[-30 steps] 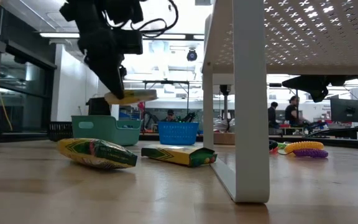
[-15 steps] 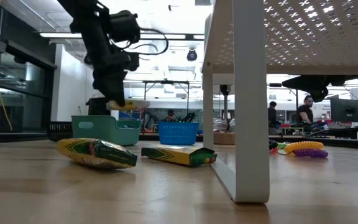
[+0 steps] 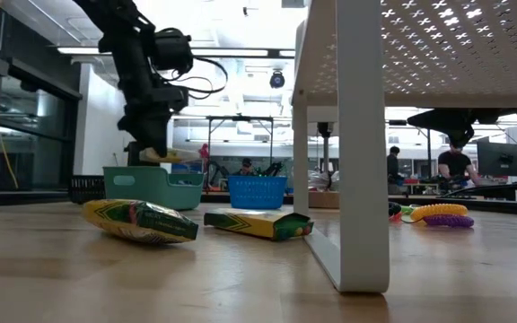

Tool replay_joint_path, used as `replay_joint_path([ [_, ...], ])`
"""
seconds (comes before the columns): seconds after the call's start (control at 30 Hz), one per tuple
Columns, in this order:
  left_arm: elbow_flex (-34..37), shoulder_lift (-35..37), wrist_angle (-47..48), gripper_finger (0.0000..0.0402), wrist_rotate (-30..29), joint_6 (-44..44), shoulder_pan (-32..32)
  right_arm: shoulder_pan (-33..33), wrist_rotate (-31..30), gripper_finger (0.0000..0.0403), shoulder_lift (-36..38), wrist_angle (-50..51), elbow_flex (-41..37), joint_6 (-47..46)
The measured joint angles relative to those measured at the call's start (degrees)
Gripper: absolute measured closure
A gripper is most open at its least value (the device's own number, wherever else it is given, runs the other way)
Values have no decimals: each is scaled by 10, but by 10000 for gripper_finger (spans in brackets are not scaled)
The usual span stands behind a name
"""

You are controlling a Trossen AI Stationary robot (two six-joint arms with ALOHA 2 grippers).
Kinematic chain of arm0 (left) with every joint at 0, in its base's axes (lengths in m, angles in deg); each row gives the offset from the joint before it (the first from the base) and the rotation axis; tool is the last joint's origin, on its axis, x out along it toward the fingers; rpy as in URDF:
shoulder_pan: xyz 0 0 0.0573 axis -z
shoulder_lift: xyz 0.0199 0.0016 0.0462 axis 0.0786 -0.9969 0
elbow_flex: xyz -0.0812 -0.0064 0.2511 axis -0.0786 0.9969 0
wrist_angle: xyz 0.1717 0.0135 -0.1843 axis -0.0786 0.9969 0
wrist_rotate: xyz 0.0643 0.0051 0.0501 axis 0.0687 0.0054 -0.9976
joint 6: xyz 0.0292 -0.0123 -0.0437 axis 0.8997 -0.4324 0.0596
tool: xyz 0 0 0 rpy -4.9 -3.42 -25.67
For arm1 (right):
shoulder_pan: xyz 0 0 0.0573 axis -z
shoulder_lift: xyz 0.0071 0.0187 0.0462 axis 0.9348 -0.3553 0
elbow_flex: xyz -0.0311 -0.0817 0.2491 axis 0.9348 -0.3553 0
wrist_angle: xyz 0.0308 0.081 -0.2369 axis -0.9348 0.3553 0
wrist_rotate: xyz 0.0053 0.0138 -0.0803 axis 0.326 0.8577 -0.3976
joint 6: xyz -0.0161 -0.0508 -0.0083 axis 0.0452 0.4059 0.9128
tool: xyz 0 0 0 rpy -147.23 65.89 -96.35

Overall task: Pick & Place Office Desk Supplies
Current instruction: Put the left yellow crayon box into the black bin

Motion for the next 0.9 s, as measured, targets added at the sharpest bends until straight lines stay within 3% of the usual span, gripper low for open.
replay_joint_path([
  [0.17, 0, 28, 44, 267, -6, -12, -38, 0, 0, 215, 0, 0, 0, 0],
  [0.43, 0, 79, 109, 267, -73, -59, -82, 0, 0, 215, 0, 0, 0, 0],
  [0.9, 23, 81, 123, 267, -165, -169, -101, 0, 0, 215, 0, 0, 0, 0],
])
